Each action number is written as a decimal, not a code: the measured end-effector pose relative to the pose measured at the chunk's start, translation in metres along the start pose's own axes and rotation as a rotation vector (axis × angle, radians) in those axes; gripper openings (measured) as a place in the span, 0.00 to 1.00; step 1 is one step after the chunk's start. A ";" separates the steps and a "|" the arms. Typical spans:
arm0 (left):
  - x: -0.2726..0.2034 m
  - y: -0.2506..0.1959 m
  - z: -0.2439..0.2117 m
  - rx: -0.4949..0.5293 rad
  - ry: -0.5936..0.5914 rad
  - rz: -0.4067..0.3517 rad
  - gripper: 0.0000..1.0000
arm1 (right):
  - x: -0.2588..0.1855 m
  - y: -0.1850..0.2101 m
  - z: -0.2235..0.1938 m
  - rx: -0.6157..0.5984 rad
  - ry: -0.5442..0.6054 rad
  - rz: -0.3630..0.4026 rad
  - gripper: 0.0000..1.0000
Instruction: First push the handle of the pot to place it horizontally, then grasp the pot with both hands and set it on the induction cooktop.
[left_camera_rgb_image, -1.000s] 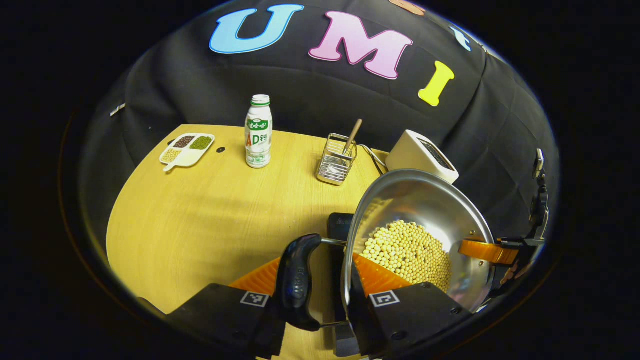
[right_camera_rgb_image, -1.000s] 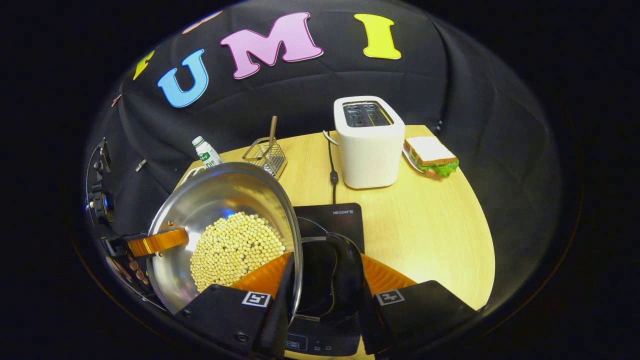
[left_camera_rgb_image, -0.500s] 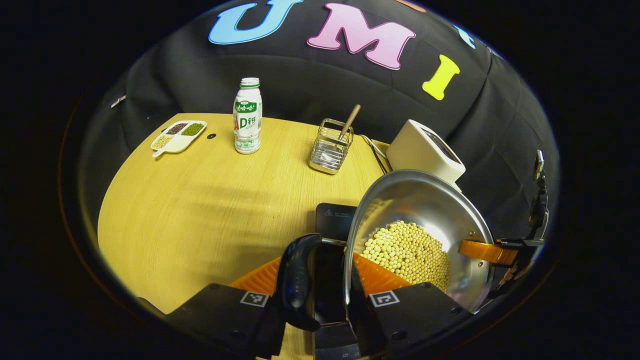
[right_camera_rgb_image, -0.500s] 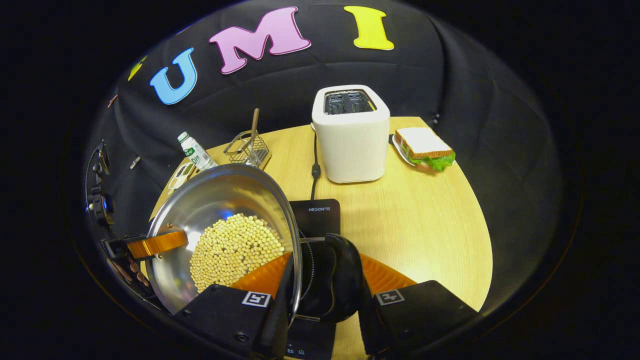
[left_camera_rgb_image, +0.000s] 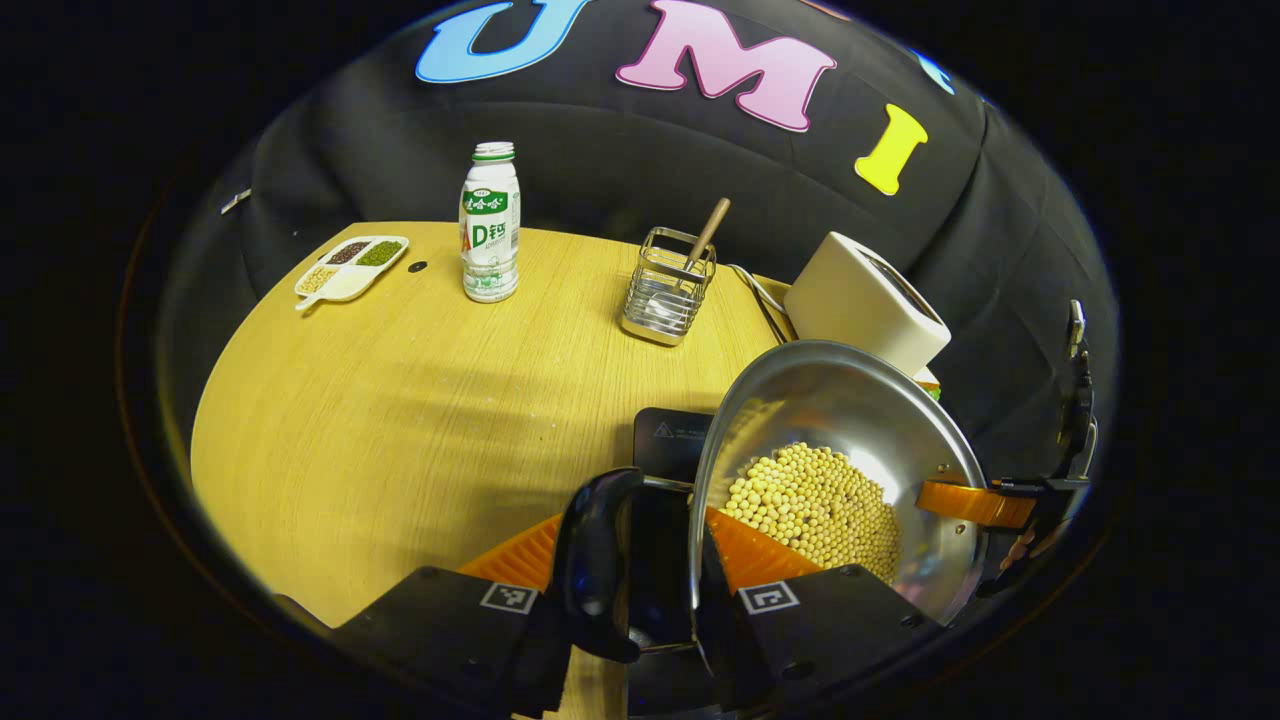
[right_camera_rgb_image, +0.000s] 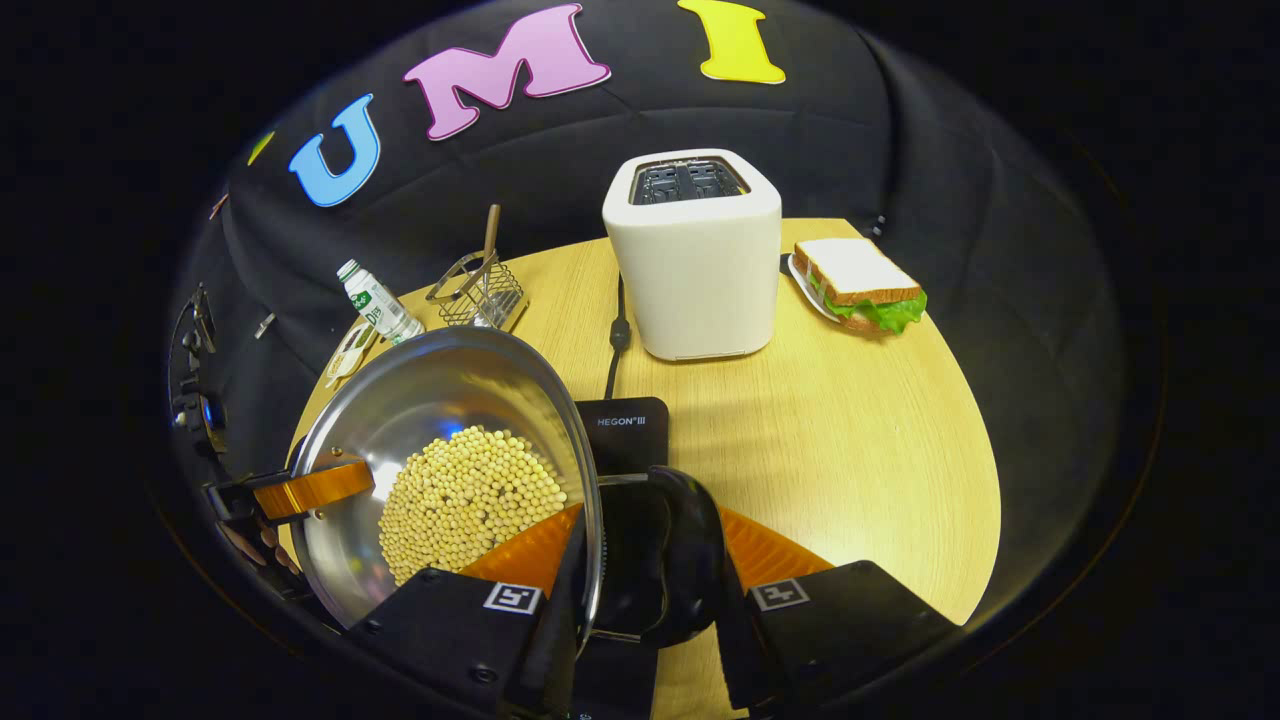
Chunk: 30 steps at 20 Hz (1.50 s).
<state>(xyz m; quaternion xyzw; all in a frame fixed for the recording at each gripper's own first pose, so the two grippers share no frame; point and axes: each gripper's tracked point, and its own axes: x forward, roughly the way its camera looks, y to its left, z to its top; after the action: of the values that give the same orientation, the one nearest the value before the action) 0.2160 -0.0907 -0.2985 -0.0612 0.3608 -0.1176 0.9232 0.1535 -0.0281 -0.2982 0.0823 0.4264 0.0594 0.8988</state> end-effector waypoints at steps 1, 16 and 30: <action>0.002 0.000 -0.002 0.000 -0.004 -0.002 0.58 | 0.002 -0.001 -0.002 -0.001 0.006 -0.002 0.61; 0.004 0.000 -0.013 -0.040 0.030 0.001 0.63 | 0.003 -0.002 -0.001 0.001 -0.026 0.022 0.62; -0.041 0.006 -0.014 -0.014 0.007 0.118 0.96 | -0.054 -0.019 -0.001 0.013 -0.111 -0.102 0.99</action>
<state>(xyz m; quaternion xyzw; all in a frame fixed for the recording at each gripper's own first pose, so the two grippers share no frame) 0.1786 -0.0749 -0.2832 -0.0459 0.3678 -0.0608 0.9268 0.1195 -0.0560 -0.2621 0.0694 0.3801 0.0063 0.9223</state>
